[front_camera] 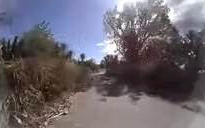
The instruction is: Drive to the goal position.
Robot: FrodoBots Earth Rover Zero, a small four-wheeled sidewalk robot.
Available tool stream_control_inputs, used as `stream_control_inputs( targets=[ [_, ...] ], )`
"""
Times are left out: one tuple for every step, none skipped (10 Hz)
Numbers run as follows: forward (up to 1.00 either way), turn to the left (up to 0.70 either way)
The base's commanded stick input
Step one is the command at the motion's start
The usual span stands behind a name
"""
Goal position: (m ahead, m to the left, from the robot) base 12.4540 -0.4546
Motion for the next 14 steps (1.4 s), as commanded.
stream_control_inputs(
  targets=[
    [1.00,0.03],
    [1.00,0.03],
    [1.00,0.03],
    [1.00,0.03],
    [1.00,0.03],
    [1.00,0.03],
    [1.00,0.03],
    [1.00,0.03],
    [1.00,0.04],
    [1.00,0.05],
    [1.00,0.05],
    [1.00,0.07],
    [1.00,0.07],
    [1.00,0.07]
  ],
)
